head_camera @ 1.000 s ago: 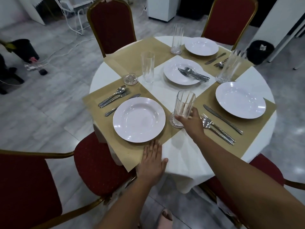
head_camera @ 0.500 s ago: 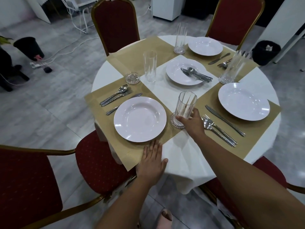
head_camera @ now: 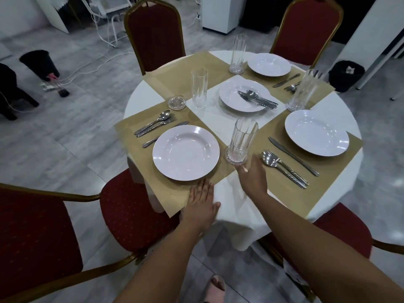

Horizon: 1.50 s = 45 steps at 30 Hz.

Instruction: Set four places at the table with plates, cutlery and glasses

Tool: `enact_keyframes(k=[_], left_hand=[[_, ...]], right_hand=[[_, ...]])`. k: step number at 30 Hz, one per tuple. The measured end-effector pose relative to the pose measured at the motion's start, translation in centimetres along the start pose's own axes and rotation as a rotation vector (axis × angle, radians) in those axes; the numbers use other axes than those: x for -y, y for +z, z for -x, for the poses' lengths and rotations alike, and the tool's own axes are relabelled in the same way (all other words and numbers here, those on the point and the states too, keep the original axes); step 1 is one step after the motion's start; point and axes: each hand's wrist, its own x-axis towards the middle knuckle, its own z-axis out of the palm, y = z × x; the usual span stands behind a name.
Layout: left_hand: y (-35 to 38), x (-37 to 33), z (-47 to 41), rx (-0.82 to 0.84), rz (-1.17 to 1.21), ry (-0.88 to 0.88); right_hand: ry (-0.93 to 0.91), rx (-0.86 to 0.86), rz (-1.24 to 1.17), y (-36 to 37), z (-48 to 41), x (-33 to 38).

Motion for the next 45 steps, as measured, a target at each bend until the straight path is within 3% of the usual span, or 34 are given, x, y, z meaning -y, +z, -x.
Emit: enact_keyframes(k=[6, 11, 18, 30, 36, 39, 45], left_hand=[[-0.5, 0.8, 3.9, 0.03, 0.031, -0.076], [-0.3, 3.7, 9.5, 0.047, 0.027, -0.134], [0.3, 7.7, 17.8, 0.055, 0.107, -0.265], [3.4, 15.6, 32.0, 0.105, 0.259, -0.641], [4.6, 19.0, 39.4, 0.126, 0.408, -0.86], [5.2, 20.1, 41.8, 0.139, 0.441, -0.909], [5.9, 27.5, 49.7, 0.129, 0.553, -1.1]], right_hand=[[-0.088, 0.253, 0.454, 1.5, 6.0, -3.0], [-0.13, 0.395, 0.622, 3.3, 11.9, -3.2], [-0.175, 0.427, 0.639, 7.5, 19.8, -1.5], [-0.525, 0.945, 0.903, 16.7, 29.4, 5.2], [-0.687, 1.124, 0.998, 22.5, 35.3, 8.4], [-0.754, 1.129, 1.026, 24.6, 37.4, 9.4], [-0.913, 1.243, 1.095, 33.1, 45.3, 15.4]])
